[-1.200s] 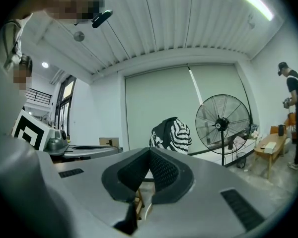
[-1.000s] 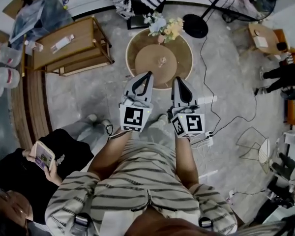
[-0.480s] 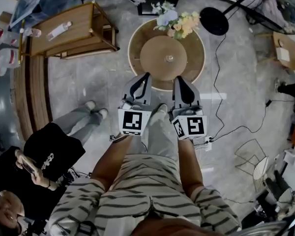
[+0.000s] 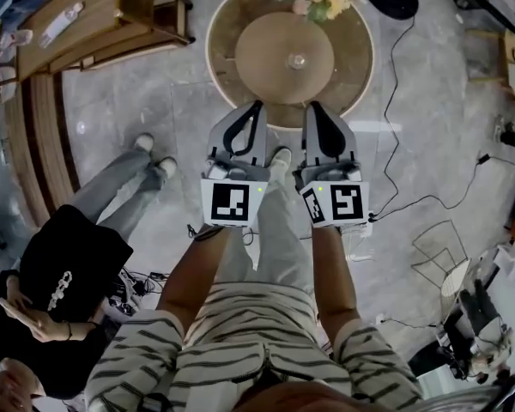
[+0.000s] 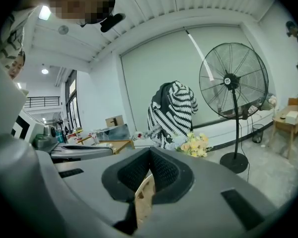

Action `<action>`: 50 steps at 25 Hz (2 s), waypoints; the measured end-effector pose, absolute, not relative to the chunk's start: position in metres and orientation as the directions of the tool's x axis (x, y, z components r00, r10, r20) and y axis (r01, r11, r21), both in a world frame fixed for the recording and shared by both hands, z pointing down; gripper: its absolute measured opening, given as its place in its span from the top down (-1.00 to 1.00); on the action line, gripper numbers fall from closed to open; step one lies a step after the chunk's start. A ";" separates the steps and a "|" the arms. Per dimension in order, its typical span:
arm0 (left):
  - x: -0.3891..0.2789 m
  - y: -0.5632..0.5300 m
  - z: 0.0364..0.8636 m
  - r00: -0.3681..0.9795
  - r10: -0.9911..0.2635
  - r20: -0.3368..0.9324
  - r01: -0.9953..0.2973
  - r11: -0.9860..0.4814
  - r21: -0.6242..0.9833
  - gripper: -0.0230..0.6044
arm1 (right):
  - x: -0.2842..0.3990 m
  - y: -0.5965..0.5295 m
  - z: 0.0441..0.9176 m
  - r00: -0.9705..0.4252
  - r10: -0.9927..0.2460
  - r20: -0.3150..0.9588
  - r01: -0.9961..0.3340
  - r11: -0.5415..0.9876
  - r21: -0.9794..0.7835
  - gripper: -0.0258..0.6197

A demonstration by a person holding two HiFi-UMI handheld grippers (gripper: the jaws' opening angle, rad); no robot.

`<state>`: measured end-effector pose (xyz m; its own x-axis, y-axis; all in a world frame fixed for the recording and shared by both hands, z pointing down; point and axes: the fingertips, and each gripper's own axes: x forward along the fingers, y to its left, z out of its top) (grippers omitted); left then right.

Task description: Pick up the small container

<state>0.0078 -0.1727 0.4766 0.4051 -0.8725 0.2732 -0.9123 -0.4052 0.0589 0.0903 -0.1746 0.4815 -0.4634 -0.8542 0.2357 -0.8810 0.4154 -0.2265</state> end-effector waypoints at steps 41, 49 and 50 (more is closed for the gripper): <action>0.024 -0.219 0.680 0.400 -0.795 0.456 -0.913 -0.387 0.126 0.92 | 0.107 -0.288 0.821 -0.416 -0.770 0.484 -0.909 0.365 -0.201 -0.29; 0.025 -0.225 0.696 0.402 -0.782 0.476 -0.911 -0.392 0.125 0.92 | 0.106 -0.308 0.848 -0.414 -0.770 0.486 -0.909 0.380 -0.173 -0.36; 0.024 -0.226 0.698 0.401 -0.783 0.475 -0.912 -0.391 0.125 0.92 | 0.105 -0.311 0.851 -0.414 -0.768 0.488 -0.908 0.382 -0.170 -0.36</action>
<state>0.0236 -0.2262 0.6976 0.4008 -0.7833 0.4751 -0.9120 -0.3908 0.1248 0.1052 -0.3107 0.8509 -0.4144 -0.7680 0.4883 -0.9084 0.3819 -0.1703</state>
